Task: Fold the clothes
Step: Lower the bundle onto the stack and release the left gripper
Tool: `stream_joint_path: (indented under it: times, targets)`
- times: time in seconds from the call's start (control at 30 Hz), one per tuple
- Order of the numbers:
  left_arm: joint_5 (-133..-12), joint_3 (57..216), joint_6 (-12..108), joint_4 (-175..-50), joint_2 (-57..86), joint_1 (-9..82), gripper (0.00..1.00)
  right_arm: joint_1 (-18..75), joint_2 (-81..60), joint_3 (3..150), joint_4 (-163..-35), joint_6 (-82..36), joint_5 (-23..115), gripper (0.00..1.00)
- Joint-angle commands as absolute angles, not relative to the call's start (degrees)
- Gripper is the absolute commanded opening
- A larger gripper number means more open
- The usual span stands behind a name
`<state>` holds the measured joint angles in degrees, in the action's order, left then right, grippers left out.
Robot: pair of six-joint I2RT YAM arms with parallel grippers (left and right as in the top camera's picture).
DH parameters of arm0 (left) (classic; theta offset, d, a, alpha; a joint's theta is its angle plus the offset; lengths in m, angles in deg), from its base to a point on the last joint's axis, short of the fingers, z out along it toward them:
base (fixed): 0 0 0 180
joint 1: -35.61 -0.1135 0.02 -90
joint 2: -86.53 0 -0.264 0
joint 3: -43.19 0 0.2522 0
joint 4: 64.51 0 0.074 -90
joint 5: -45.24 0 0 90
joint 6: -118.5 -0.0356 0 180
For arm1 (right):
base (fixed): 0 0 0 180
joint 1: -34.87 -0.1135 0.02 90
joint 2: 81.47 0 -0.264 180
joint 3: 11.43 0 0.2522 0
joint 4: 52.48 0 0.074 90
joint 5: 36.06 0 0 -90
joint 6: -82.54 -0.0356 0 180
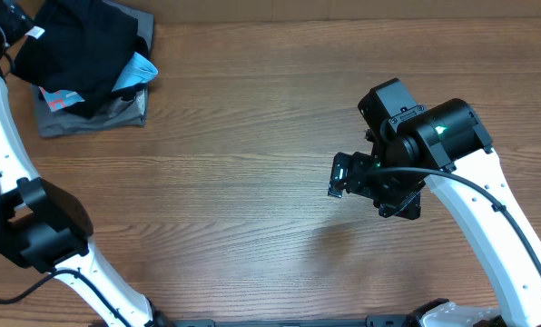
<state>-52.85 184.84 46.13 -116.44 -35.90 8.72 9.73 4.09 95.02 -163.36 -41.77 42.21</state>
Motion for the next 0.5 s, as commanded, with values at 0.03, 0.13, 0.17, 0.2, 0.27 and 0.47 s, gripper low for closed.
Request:
stream_joint_path:
  times: [0.03, 0.13, 0.17, 0.2, 0.27, 0.47]
  targets:
    - [-54.9, 186.3, 47.5, -116.5, -34.5, 11.8, 0.04, 9.8, 3.4, 96.2, -163.2, -41.8, 44.5, 1.0]
    - [-54.7, 186.3, 47.2, -115.2, -36.1, 13.9, 0.04, 9.8, 3.4, 96.2, -163.2, -41.8, 44.9, 1.0]
    - [-53.9, 186.3, 47.2, -114.7, -37.0, 14.7, 0.04, 9.8, 3.4, 96.2, -163.2, -41.8, 44.9, 1.0]
    - [-53.3, 186.3, 47.2, -114.0, -37.6, 15.5, 0.04, 9.8, 3.4, 96.2, -163.2, -41.8, 44.9, 1.0]
    - [-51.3, 186.3, 47.2, -112.3, -39.7, 17.0, 0.04, 9.8, 3.4, 96.2, -163.0, -41.8, 44.9, 1.0]
    - [-46.1, 186.3, 47.2, -108.1, -47.3, 19.7, 0.04, 9.8, 3.4, 96.0, -163.1, -41.8, 44.9, 1.0]
